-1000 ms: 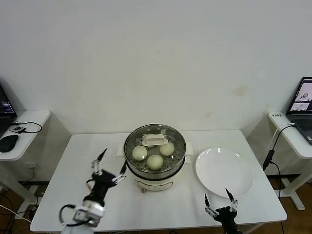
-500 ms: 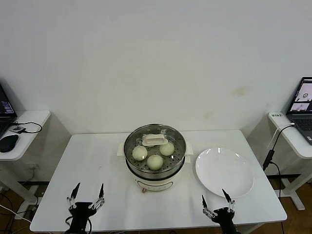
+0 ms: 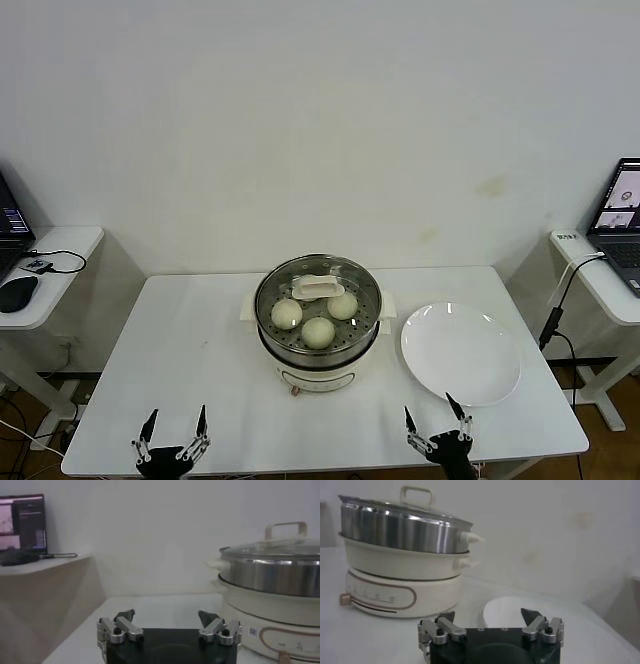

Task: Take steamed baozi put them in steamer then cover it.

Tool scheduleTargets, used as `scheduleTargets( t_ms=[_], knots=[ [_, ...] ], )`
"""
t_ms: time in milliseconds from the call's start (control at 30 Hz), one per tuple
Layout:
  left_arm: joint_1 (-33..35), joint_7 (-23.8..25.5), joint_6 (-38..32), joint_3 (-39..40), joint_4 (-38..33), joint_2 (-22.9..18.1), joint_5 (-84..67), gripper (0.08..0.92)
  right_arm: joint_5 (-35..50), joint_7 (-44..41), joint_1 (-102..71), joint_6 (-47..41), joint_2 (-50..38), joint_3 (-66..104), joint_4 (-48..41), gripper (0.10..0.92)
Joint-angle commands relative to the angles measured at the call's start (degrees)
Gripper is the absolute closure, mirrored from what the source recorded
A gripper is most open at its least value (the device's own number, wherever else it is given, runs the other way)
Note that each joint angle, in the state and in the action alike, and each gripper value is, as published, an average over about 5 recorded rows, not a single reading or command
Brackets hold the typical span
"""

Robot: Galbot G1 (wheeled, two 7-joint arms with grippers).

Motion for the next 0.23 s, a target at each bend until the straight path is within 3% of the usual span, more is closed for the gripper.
scheduleTargets(
  t_ms=[33,233],
  knots=[
    [1.7,-0.3,-1.55,0.92,0.69,-0.69,-1.33,0.177,0.93,-0.03,-0.95,-0.64,-0.24,-0.57,1.22,0.202],
    [1.99,-0.06,-1.32,0.63,0.68,-0.38,-1.41,0.177,0.87,0.13,-1.61,-0.8,-0.19,-0.52,1.27,0.203]
  ],
)
